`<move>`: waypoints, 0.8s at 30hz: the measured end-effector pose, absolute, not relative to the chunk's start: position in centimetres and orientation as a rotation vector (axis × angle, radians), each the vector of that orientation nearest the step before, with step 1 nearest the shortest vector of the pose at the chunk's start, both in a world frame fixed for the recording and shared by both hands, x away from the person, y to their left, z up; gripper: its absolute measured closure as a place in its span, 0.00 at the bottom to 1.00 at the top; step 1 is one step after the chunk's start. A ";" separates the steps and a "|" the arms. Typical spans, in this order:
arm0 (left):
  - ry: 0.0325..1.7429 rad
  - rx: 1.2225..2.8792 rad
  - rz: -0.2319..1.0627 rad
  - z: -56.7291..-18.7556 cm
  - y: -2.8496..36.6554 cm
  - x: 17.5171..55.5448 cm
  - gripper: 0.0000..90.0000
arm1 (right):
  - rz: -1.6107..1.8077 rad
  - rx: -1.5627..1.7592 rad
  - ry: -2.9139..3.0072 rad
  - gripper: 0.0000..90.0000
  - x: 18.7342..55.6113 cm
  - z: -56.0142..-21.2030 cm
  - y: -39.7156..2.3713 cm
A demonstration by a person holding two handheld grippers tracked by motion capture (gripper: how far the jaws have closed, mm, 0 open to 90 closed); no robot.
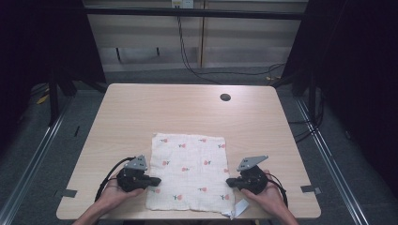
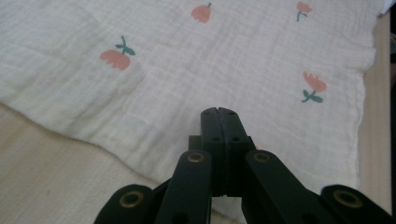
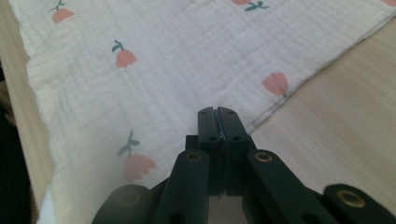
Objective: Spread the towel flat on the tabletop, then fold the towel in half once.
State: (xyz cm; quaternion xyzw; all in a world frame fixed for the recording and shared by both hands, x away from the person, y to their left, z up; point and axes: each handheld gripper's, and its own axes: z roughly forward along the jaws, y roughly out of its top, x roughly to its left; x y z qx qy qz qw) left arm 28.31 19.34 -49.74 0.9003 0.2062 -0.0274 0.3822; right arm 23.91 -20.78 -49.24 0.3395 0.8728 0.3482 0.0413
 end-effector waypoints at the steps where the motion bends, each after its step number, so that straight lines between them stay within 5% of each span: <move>1: 0.523 2.302 -0.069 -49.7 19.3 28.2 1.00 | 1.068 1.049 2.675 0.99 23.8 -49.2 -20.8; 8: 0.536 2.305 -0.102 -49.6 20.0 27.8 1.00 | 1.146 1.038 2.624 0.85 24.0 -48.4 -21.0; 17: 0.688 2.185 -0.043 -48.1 21.5 30.2 0.71 | 1.217 1.076 2.488 0.75 27.1 -46.4 -21.4; 24: 0.830 2.077 0.029 -46.1 23.2 33.8 0.65 | 1.176 1.083 2.444 0.66 29.7 -45.5 -21.1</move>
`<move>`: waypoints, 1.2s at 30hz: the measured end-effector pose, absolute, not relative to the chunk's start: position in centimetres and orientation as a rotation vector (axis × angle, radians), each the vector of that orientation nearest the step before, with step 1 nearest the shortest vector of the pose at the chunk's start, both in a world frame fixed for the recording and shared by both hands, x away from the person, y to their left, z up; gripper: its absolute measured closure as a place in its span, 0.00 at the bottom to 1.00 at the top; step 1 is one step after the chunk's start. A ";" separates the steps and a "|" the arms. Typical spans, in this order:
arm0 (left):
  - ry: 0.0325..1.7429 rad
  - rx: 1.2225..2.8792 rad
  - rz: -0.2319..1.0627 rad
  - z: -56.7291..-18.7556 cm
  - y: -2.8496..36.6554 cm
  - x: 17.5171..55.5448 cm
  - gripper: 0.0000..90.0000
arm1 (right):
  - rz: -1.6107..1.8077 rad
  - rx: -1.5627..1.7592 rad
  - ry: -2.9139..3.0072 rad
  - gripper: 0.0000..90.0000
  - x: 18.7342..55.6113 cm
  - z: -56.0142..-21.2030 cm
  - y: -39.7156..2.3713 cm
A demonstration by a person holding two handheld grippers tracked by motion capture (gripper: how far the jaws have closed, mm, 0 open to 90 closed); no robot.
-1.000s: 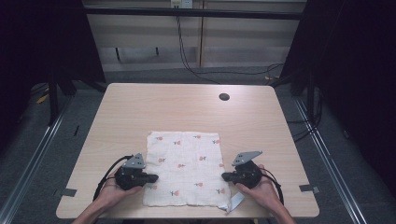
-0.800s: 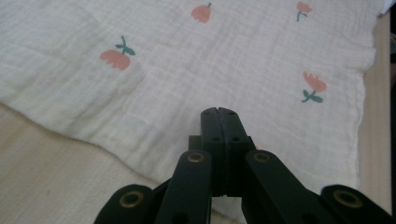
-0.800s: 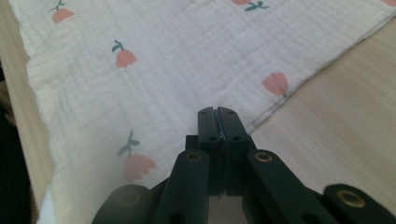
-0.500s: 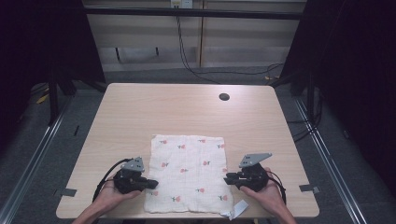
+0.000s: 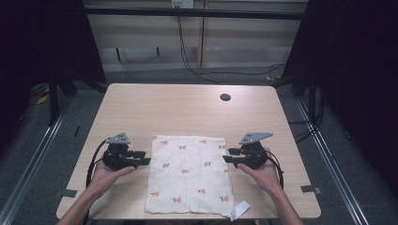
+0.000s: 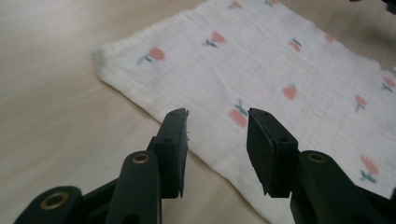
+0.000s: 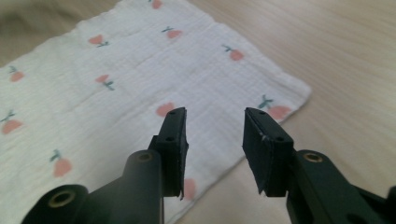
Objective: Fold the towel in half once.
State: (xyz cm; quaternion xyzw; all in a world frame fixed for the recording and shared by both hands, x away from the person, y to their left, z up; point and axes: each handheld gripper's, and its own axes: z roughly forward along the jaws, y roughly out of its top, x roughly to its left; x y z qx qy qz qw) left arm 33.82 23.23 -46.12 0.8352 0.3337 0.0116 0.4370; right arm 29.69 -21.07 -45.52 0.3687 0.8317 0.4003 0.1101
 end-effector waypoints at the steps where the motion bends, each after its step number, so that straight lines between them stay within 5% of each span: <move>1: 0.833 2.061 0.016 -46.0 23.3 34.3 0.63 | 1.191 1.082 2.443 0.67 30.0 -45.5 -21.2; 12: 0.877 2.042 0.134 -45.0 22.5 37.8 0.60 | 1.212 1.111 2.430 0.67 33.2 -45.7 -21.6; 23: 0.937 2.040 0.106 -46.9 22.2 40.4 0.66 | 1.157 1.169 2.426 0.64 37.1 -45.6 -21.3; 36: 0.972 2.069 0.120 -49.2 22.6 41.5 0.64 | 1.046 1.270 2.418 0.64 39.8 -49.9 -20.6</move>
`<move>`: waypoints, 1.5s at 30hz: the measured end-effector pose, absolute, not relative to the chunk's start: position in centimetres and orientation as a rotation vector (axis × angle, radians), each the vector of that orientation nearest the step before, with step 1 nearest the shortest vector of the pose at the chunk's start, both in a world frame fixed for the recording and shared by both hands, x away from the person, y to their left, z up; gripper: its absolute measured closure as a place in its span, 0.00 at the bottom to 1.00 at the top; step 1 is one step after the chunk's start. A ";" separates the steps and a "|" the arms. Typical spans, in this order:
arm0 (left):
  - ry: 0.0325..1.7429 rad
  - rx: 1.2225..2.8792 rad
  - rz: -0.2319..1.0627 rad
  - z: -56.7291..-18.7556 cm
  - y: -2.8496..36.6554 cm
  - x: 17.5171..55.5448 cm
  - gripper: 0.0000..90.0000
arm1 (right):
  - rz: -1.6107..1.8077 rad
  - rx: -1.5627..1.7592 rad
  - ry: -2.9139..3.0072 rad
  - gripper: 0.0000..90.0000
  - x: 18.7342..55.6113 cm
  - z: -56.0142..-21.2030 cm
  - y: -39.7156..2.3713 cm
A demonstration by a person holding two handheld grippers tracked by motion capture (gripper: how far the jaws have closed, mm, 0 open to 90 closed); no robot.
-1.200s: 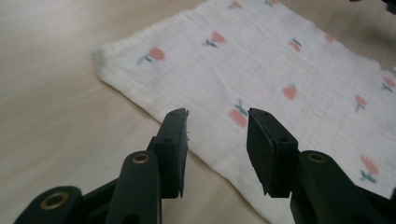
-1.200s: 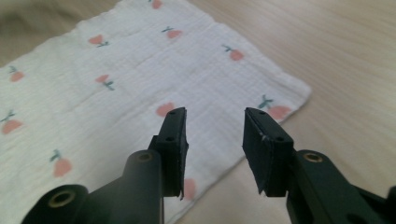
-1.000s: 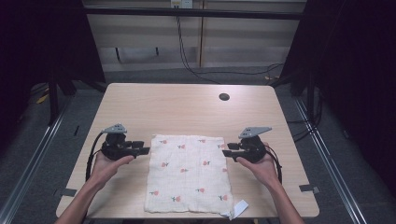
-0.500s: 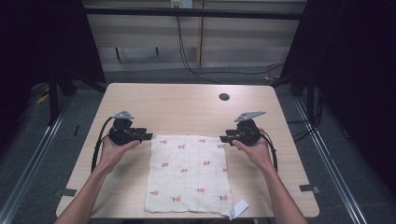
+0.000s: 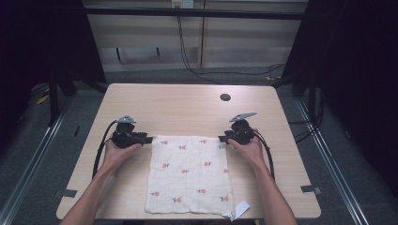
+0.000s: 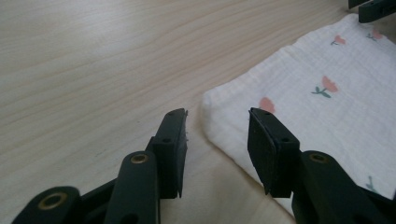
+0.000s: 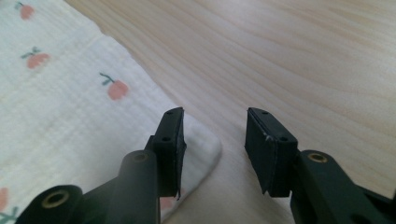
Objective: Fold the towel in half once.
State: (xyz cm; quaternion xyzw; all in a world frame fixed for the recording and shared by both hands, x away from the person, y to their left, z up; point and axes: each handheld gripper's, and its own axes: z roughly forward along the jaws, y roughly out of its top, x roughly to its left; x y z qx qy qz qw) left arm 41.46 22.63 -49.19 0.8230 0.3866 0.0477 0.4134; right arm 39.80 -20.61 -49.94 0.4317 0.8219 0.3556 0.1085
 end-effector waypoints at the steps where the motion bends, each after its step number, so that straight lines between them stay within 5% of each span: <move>1: 0.972 2.069 0.120 -49.2 22.6 41.5 0.64 | 1.046 1.270 2.418 0.64 39.8 -49.9 -20.6; 10: 0.974 2.113 0.142 -49.6 21.6 42.1 0.60 | 1.037 1.226 2.421 0.68 39.7 -50.3 -20.3; 17: 1.002 2.066 0.135 -50.6 20.9 42.2 0.60 | 1.083 1.244 2.437 0.84 39.2 -50.3 -20.2; 19: 0.993 2.073 0.138 -50.6 20.6 42.1 0.70 | 1.122 1.256 2.451 0.94 39.2 -50.5 -20.5; 25: 0.957 2.107 0.114 -50.6 20.2 42.1 0.97 | 1.177 1.293 2.442 0.95 38.9 -50.6 -20.9; 45: 0.845 1.952 0.115 -46.0 22.1 40.3 0.98 | 1.386 1.235 2.373 0.96 37.8 -47.1 -21.5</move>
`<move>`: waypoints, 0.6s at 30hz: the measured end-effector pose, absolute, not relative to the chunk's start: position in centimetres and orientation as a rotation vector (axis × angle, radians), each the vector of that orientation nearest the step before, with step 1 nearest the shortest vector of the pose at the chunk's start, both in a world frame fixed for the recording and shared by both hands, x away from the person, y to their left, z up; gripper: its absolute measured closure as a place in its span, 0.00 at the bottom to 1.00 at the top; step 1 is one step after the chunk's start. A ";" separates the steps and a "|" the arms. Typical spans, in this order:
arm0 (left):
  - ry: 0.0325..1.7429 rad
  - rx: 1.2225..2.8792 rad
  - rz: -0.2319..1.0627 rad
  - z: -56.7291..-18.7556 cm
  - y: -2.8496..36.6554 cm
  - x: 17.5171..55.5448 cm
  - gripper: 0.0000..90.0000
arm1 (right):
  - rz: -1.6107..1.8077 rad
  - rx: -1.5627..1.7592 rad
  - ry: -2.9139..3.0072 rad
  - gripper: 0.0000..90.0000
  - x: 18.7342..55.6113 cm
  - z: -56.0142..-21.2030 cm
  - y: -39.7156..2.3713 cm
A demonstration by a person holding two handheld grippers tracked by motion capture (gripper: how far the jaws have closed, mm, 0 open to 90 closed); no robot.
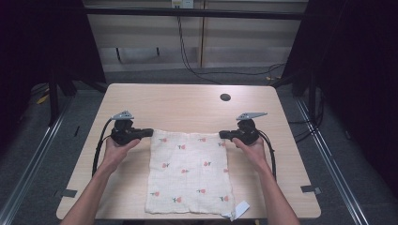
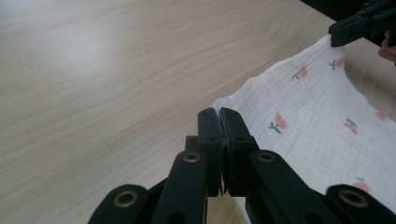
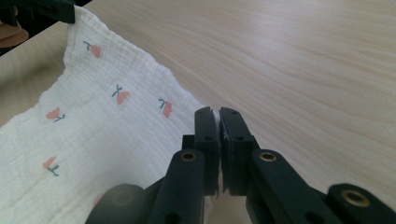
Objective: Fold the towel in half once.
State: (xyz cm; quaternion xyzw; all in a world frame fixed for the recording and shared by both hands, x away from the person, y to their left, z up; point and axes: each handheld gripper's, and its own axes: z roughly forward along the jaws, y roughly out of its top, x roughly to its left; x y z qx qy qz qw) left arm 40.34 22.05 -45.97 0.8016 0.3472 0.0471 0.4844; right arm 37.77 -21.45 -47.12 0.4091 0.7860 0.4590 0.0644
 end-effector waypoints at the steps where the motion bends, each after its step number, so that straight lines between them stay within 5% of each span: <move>1: 0.840 1.953 0.130 -45.7 22.0 40.3 0.98 | 1.386 1.223 2.372 0.96 37.8 -46.9 -21.5; 18: 0.794 1.903 0.151 -44.1 20.7 40.7 0.98 | 1.413 1.219 2.307 0.97 38.5 -45.2 -21.9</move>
